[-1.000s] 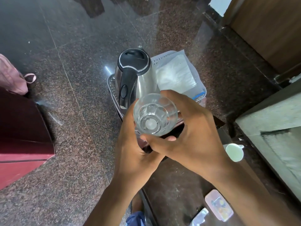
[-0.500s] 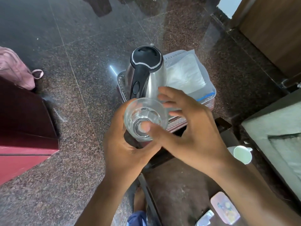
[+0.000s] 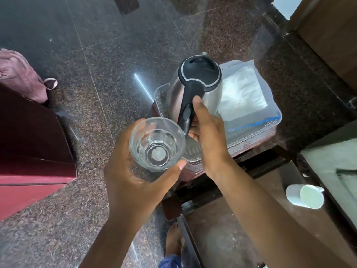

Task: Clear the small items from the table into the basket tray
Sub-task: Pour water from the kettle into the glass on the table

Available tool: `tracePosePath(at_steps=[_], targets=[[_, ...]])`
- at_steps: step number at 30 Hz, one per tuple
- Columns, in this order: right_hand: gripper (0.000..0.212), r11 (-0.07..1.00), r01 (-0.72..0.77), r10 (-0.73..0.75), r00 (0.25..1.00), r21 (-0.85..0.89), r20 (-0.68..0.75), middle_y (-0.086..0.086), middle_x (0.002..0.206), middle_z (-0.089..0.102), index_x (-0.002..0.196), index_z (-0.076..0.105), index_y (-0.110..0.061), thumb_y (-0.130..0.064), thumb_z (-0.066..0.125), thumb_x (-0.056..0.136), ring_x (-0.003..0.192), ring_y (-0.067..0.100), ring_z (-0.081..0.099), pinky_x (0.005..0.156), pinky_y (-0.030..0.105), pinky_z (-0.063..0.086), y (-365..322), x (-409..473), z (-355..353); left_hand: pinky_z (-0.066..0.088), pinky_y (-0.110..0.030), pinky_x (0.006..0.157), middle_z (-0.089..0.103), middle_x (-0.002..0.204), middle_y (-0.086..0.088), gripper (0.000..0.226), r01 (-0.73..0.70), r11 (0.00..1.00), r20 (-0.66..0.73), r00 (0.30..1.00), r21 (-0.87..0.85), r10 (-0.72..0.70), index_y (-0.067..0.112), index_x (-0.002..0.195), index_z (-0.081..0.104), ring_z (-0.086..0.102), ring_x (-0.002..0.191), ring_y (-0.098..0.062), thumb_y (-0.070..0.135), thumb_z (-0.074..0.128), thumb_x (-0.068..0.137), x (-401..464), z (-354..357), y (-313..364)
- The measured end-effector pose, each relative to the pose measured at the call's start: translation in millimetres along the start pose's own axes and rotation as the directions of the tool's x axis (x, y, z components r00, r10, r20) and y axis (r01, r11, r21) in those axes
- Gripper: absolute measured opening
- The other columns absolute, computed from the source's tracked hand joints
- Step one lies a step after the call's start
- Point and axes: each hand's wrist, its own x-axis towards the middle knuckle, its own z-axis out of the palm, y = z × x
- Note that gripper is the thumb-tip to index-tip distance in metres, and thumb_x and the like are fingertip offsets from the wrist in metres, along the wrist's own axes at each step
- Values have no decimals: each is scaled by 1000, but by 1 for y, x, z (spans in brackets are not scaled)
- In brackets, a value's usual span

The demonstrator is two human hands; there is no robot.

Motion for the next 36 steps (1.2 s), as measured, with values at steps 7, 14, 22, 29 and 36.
tracePosePath(at_steps=[7,14,22,29,36], targets=[[59,980,-16,31,997,198,-71,8,65,72,80,76,-1,-58,64,91,55,16,64,55,23,54,8,12,34,64,-42,94,66,134,28,85,6,1000,-4,1000,9,-6,42,144,56,71,122,-12,48,96,69,15,-9,-16],[65,978,149,-95,941,143,-326,-4,40,47,38,53,-21,-62,63,88,41,16,45,50,30,42,14,15,60,64,-51,94,72,133,12,87,13,999,37,999,42,-14,31,144,60,73,121,-20,50,96,68,30,-16,-25],[64,983,159,-117,927,90,-355,1,39,41,38,47,-18,-67,63,77,39,19,38,46,30,32,7,22,43,64,-48,92,72,128,17,85,-6,998,41,999,70,3,33,142,61,74,114,-13,54,95,67,45,-18,-33],[66,983,168,-139,940,69,-311,1,36,41,38,48,-15,-51,66,90,33,16,39,46,23,33,-27,14,5,59,-25,97,70,129,23,78,-77,997,80,994,26,74,42,141,58,72,117,-8,65,90,74,61,-8,-11],[64,963,238,-202,948,129,-247,2,38,37,46,47,-7,-50,65,90,32,14,34,38,17,29,-83,-29,-49,62,-46,97,70,133,14,80,-135,991,152,979,-6,134,33,143,58,72,122,-19,57,93,75,67,13,20]])
